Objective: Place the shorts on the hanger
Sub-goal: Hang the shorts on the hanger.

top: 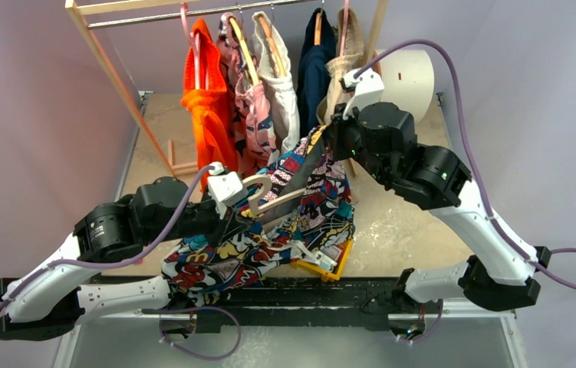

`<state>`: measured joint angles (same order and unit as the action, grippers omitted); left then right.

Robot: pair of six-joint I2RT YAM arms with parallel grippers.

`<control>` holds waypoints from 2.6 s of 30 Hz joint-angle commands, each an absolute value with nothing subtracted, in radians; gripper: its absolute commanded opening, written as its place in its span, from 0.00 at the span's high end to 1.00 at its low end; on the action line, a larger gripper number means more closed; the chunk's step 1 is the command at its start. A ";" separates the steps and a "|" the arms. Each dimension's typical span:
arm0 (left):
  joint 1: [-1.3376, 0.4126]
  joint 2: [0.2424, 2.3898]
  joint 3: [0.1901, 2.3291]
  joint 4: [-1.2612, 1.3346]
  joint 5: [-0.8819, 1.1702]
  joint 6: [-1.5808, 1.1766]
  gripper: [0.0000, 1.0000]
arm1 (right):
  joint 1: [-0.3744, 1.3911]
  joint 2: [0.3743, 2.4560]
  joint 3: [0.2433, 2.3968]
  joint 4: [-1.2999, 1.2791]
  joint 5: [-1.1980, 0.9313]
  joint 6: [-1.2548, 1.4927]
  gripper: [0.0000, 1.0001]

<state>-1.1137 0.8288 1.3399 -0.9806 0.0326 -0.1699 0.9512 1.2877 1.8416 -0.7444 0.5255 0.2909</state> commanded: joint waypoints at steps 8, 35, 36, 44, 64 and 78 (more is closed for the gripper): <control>-1.115 0.786 1.398 -1.002 -0.288 -0.171 1.00 | 0.907 1.323 1.918 -0.839 0.476 0.275 1.00; -1.115 0.889 1.380 -0.671 -0.004 -0.137 1.00 | 0.908 1.464 2.165 -0.509 -0.130 0.540 1.00; -1.115 0.886 1.389 -0.659 -0.005 -0.137 1.00 | 0.907 1.475 2.180 -0.503 -0.153 0.547 1.00; -1.115 0.812 1.353 -0.619 -0.058 -0.143 1.00 | 0.908 1.420 1.959 -0.505 -0.242 0.524 0.91; -1.115 0.759 1.280 -0.599 0.108 -0.211 1.00 | 0.908 1.107 1.723 -0.469 -0.349 0.057 0.20; -1.115 0.856 1.341 -0.648 0.228 -0.241 1.00 | 0.907 1.096 1.587 -0.397 -0.618 -0.049 0.23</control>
